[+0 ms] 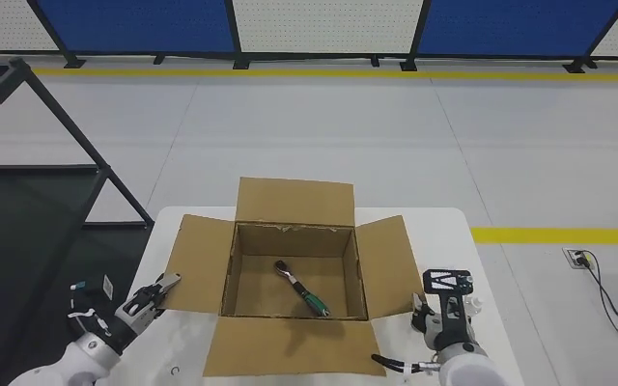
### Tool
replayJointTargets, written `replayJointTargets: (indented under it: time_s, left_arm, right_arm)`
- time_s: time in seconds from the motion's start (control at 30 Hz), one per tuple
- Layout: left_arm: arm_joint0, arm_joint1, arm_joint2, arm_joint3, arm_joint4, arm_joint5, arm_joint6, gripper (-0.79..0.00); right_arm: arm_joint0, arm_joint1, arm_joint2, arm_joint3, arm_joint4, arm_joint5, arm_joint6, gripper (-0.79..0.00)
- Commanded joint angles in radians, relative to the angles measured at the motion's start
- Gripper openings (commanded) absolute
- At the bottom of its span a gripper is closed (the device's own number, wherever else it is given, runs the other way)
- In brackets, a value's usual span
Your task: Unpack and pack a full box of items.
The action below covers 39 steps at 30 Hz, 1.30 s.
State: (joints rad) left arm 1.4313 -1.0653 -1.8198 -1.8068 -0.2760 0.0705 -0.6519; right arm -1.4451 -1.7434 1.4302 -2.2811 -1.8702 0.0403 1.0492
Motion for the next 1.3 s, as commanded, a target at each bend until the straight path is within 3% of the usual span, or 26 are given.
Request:
replayJointTargets:
  time_s: [0.0, 0.2, 0.4, 0.6, 0.77, 1.03, 1.2, 1.23, 1.27]
  left_arm:
    - [-0.013, 0.002, 0.005, 0.01, 0.006, 0.001, -0.011, -0.785]
    - [-0.052, 0.007, 0.018, 0.043, 0.021, 0.007, -0.026, -0.785]
    - [-0.08, 0.01, 0.033, 0.069, 0.031, 0.009, -0.033, -0.785]
    - [-0.102, 0.013, 0.047, 0.089, 0.037, 0.012, -0.034, -0.785]
    - [-0.115, 0.015, 0.057, 0.099, 0.04, 0.012, -0.036, -0.785]
    - [-0.124, 0.021, 0.06, 0.112, 0.054, 0.004, -0.054, -0.785]
    - [-0.135, 0.025, 0.062, 0.126, 0.056, 0.005, -0.079, -0.785]
    - [-0.137, 0.026, 0.063, 0.127, 0.057, 0.007, -0.082, -0.551]
    - [-0.138, 0.027, 0.063, 0.128, 0.058, 0.009, -0.084, -0.215]
  right_arm:
    - [0.002, 0.002, 0.013, 0.011, 0.013, -0.005, 0.011, -0.323]
    - [-0.009, 0.008, 0.063, 0.01, 0.085, -0.007, 0.002, -0.296]
    - [-0.049, 0.014, 0.113, -0.022, 0.159, -0.001, -0.037, -0.394]
    - [-0.067, 0.022, 0.134, -0.03, 0.178, -0.012, -0.034, -0.385]
    - [-0.034, 0.031, 0.149, 0.025, 0.18, -0.046, 0.009, -0.332]
    - [0.041, 0.045, 0.166, 0.175, 0.18, -0.099, 0.071, -0.099]
    - [0.065, 0.053, 0.179, 0.241, 0.193, -0.126, 0.089, -0.086]
    - [0.068, 0.055, 0.183, 0.251, 0.194, -0.126, 0.092, -0.095]
    - [0.071, 0.056, 0.185, 0.26, 0.194, -0.123, 0.092, -0.095]
